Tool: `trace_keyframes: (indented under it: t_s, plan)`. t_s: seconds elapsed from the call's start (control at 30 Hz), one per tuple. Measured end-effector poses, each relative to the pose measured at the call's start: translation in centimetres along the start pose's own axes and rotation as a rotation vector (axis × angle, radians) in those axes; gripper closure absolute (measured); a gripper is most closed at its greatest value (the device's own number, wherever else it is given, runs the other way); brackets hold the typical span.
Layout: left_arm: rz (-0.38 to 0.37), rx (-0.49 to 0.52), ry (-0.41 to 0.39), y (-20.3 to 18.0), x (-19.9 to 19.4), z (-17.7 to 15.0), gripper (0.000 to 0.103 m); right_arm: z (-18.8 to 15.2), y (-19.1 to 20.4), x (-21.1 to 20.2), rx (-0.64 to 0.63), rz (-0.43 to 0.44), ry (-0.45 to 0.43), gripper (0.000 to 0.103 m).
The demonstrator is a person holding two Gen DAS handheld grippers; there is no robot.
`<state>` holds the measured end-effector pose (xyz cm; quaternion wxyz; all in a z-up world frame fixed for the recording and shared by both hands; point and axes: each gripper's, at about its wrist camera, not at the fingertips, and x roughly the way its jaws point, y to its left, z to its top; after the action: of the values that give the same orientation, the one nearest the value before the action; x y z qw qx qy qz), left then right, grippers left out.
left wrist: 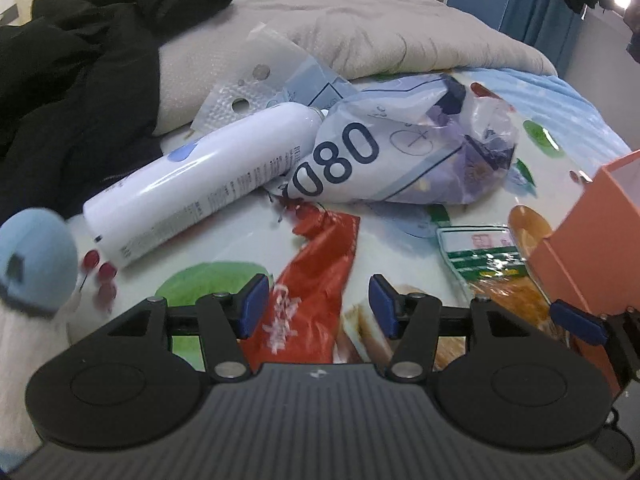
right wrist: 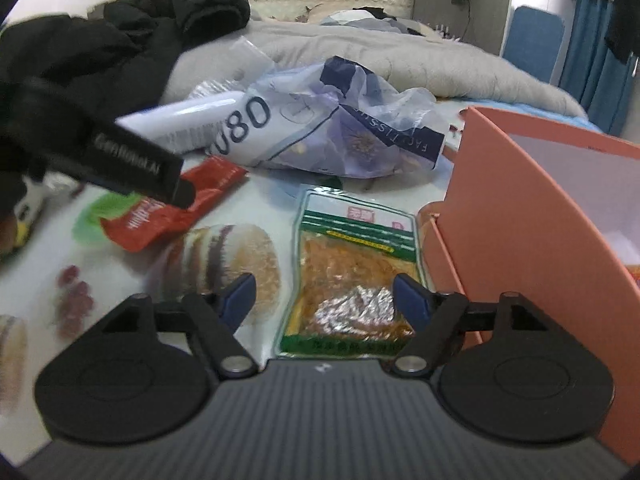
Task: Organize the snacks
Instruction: 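Grasp the red wrapper with the left tool while the right grasps the green-labelled packet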
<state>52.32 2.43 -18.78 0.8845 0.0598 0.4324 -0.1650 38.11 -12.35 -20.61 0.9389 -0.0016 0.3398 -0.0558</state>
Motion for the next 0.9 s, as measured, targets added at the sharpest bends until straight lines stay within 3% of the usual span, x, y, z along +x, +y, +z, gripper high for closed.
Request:
trace_keyframes:
  t_s: [0.13, 0.37, 0.47, 0.9]
  plan:
    - [0.01, 0.003, 0.032, 0.2, 2.0, 0.1, 0.045, -0.9, 0.2, 1.2, -0.018, -0.019, 0.014, 0.031]
    - [0.017, -0.025, 0.044, 0.3, 2.1, -0.6, 0.054, -1.3, 0.4, 0.4, -0.021, 0.021, 0.005, 0.058]
    - [0.03, -0.034, 0.052, 0.0, 1.2, -1.4, 0.054, -1.4, 0.6, -0.2, -0.037, 0.044, 0.013, 0.063]
    - [0.115, -0.122, 0.134, -0.8, -7.6, -9.0, 0.057, -6.1, 0.2, -7.8, -0.179, 0.207, 0.083, 0.067]
